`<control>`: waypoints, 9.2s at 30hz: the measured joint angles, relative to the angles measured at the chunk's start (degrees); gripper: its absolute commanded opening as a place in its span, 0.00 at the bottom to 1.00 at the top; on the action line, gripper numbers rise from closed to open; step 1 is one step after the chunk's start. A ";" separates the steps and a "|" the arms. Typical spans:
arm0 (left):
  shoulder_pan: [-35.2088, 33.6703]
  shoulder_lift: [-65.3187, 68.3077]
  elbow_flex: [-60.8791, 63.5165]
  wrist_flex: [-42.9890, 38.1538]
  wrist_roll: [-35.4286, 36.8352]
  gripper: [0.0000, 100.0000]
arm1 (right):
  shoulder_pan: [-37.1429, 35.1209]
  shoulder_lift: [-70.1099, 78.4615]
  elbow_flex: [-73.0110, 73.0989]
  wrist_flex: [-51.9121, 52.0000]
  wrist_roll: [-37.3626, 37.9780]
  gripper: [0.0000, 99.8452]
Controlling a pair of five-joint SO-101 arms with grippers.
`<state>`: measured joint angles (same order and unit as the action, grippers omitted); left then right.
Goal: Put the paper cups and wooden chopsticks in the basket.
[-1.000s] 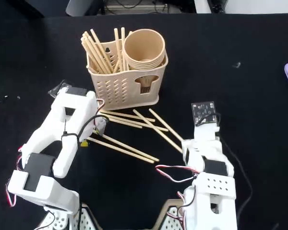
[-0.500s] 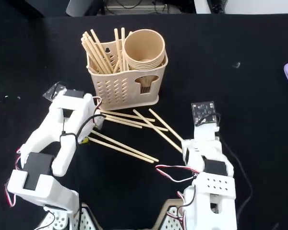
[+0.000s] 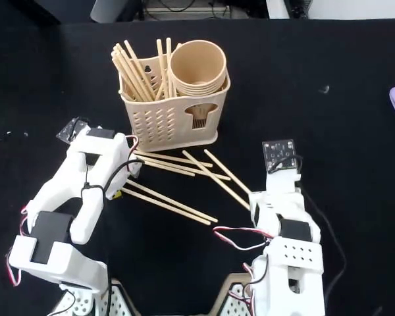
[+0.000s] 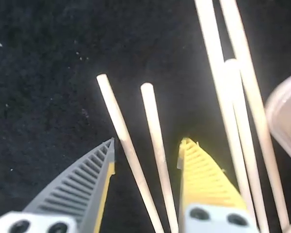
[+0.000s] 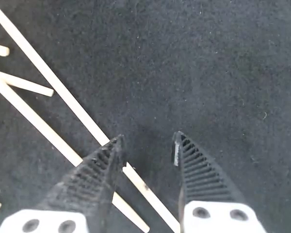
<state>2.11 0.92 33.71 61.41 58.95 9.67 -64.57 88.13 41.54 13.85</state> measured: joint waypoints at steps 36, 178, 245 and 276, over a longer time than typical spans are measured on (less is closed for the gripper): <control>-7.12 -0.70 1.85 0.00 -2.20 0.21 | 0.00 0.00 0.00 0.00 0.00 0.16; -29.54 -45.10 13.98 7.30 -50.64 0.16 | -13.98 0.00 -11.69 22.95 15.21 0.24; -29.54 -45.19 34.64 -13.01 -52.31 0.16 | -44.04 30.95 -72.53 2.11 -10.11 0.01; -29.54 -45.19 34.64 -13.01 -52.31 0.16 | -39.56 53.36 -69.80 -25.58 -12.04 0.15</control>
<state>-27.43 -44.26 68.35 48.40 6.64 -29.89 -11.21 18.33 15.96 1.80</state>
